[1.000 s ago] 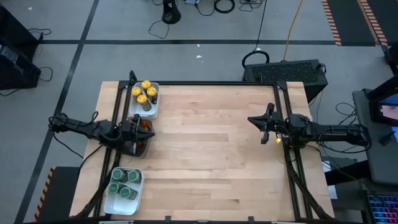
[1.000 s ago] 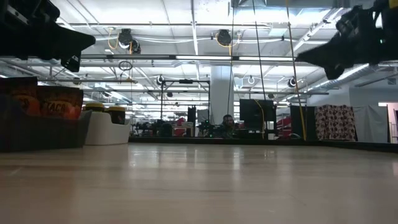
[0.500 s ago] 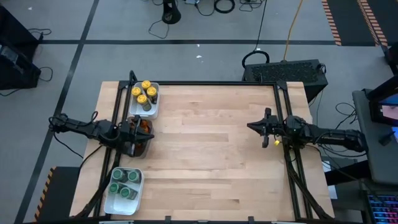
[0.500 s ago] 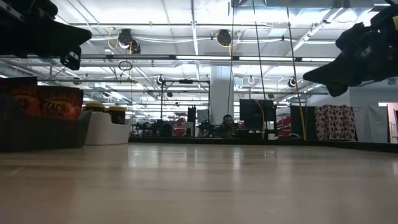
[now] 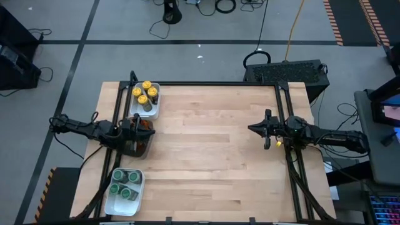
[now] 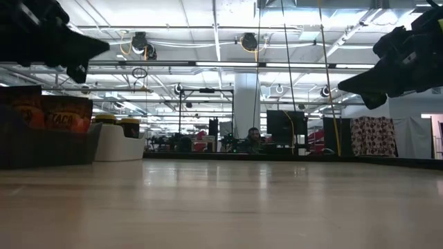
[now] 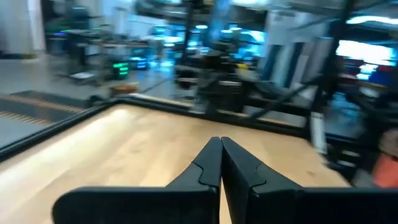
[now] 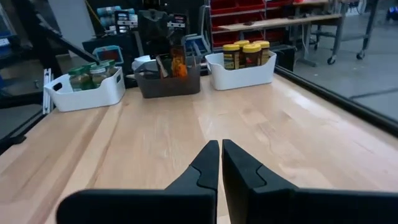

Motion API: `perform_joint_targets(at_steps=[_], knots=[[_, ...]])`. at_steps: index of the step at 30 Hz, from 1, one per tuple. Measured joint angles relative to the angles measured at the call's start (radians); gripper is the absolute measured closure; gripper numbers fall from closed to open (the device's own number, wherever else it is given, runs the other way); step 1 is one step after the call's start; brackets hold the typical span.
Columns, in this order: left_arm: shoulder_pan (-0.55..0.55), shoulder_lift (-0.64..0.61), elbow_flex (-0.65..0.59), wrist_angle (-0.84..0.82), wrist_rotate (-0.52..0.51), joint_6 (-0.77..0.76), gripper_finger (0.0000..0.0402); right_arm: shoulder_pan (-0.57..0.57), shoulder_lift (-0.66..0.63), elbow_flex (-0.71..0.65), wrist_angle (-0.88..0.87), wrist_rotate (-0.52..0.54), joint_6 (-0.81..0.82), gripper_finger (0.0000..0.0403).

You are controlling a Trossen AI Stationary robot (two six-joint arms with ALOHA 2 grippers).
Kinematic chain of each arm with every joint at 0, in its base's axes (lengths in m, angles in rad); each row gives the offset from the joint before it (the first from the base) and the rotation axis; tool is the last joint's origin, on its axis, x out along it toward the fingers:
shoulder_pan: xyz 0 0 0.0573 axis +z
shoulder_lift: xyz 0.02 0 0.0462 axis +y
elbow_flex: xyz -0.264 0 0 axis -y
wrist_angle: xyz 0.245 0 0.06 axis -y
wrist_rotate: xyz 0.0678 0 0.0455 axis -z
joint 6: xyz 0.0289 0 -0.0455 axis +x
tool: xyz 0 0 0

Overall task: Sort spices by type
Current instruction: Return to Home Position

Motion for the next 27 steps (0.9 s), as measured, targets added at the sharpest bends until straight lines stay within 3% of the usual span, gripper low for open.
perform_joint_targets(at_steps=[4,27], knots=[[0.001,0.0,0.0,-0.021,-0.091,-0.011,0.0391,0.0,0.006,0.0,0.0,0.003,0.064,0.0403],[0.0,0.001,0.0,-0.018,-0.089,-0.017,0.0391,0.0,0.007,0.0,0.002,0.004,0.078,0.0403]])
